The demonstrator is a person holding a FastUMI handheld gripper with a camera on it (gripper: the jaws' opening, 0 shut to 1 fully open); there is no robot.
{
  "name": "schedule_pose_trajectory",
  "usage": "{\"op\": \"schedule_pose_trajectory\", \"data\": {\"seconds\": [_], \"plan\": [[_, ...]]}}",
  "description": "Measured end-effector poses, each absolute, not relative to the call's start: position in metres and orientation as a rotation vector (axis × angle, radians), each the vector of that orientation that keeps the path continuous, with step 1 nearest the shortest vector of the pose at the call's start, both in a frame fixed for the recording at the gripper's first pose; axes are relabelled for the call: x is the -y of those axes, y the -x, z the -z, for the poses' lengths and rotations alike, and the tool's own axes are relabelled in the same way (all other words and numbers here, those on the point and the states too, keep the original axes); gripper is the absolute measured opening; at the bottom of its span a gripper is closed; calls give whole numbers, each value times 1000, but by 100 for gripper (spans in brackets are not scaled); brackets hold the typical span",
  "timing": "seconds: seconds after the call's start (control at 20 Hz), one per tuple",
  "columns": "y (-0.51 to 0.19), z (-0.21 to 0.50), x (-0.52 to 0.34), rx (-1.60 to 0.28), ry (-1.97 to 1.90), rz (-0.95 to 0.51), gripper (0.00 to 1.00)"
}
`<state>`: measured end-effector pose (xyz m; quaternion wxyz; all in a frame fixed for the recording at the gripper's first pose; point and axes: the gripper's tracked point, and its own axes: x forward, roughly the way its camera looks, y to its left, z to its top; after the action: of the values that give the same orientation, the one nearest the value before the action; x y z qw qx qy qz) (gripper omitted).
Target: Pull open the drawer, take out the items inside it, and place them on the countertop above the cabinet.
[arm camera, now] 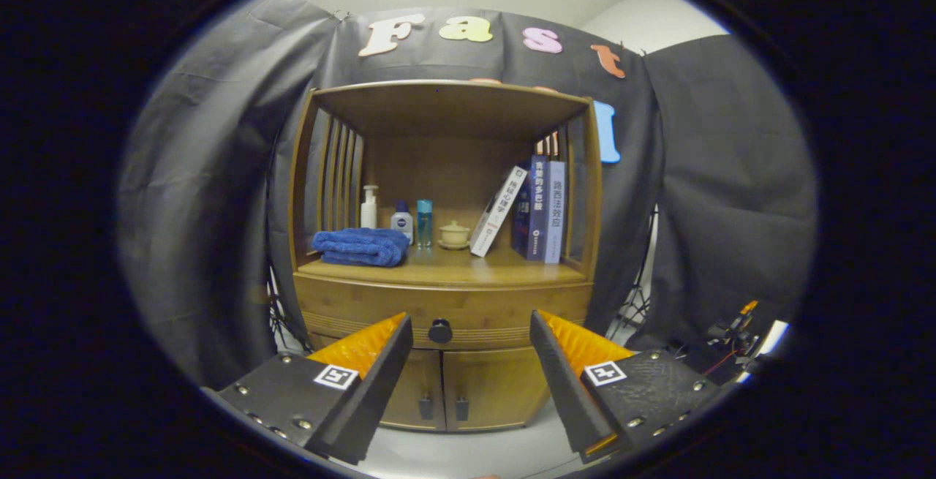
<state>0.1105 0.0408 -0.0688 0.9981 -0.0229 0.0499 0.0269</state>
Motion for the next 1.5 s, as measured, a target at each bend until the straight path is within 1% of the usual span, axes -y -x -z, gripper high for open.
{"op": "schedule_pose_trajectory", "data": {"seconds": [0.2,0.45,0.7,0.95,1.1,1.3,1.5], "plan": [[-159,101,-62,-122,-62,-83,97],[-210,153,-77,-197,-125,-87,96],[-255,191,-89,-270,-87,-108,87],[-277,214,-86,-329,-23,-82,56],[-282,215,-85,-329,-32,-97,45],[-280,215,-85,-348,-4,-93,35],[-271,215,-84,-376,16,-83,35]]}}
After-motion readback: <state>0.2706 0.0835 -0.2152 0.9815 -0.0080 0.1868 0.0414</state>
